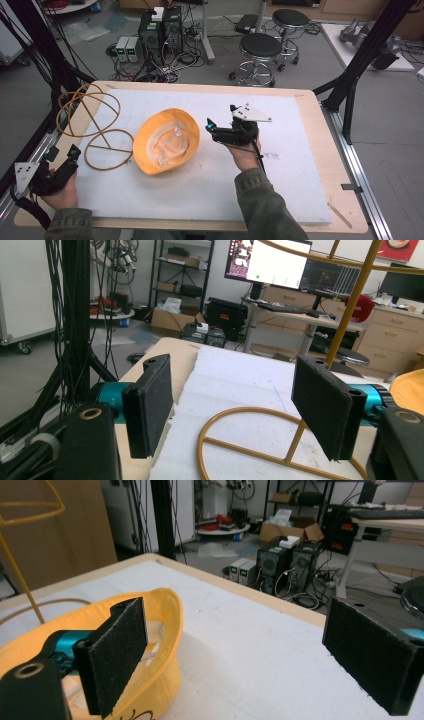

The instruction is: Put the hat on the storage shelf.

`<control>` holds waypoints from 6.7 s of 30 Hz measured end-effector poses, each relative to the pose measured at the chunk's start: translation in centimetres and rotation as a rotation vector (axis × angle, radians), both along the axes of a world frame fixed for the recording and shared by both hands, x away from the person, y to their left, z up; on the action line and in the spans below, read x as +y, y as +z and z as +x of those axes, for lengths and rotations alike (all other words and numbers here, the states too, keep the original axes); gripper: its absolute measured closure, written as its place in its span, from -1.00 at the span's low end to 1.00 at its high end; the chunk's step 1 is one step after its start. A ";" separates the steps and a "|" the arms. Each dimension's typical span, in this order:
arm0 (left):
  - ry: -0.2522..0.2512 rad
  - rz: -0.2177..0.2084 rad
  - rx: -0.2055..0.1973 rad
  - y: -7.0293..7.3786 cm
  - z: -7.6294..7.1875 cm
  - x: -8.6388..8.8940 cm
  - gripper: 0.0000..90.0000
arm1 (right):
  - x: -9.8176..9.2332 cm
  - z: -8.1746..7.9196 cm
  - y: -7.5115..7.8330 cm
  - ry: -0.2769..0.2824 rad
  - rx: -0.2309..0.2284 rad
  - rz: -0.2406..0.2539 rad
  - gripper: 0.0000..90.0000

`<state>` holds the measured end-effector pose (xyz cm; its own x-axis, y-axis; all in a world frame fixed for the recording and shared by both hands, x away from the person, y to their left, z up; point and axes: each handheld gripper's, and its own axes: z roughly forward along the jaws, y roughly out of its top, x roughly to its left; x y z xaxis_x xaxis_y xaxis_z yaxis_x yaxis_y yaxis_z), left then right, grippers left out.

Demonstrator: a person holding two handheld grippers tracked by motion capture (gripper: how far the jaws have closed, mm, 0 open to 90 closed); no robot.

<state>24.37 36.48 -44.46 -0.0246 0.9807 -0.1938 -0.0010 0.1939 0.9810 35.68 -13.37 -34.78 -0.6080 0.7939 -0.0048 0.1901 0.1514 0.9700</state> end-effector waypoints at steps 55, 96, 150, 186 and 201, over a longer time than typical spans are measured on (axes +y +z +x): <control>-0.009 -0.018 0.000 -0.1 0.1 0.3 -0.27 | 7.6 4.7 -3.8 0.136 0.361 -0.080 0.91; -0.015 -0.059 -0.011 -0.2 0.3 0.4 -0.27 | 6.6 4.9 2.1 0.111 -0.050 0.318 0.92; -0.017 -0.098 -0.019 -0.4 0.3 0.7 -0.27 | 21.1 6.8 12.2 0.180 -0.293 0.240 0.92; -0.012 -0.108 -0.019 -0.5 0.3 0.8 -0.27 | 28.7 -1.0 7.9 0.624 -0.176 0.178 0.86; -0.013 -0.119 -0.019 -0.5 0.4 0.8 -0.27 | 29.1 -1.9 5.2 0.679 -0.115 0.152 0.85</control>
<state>24.74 37.31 -44.99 -0.0072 0.9510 -0.3090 -0.0160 0.3088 0.9510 33.76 15.72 -29.61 -0.9715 0.2364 -0.0183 -0.0038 0.0618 0.9981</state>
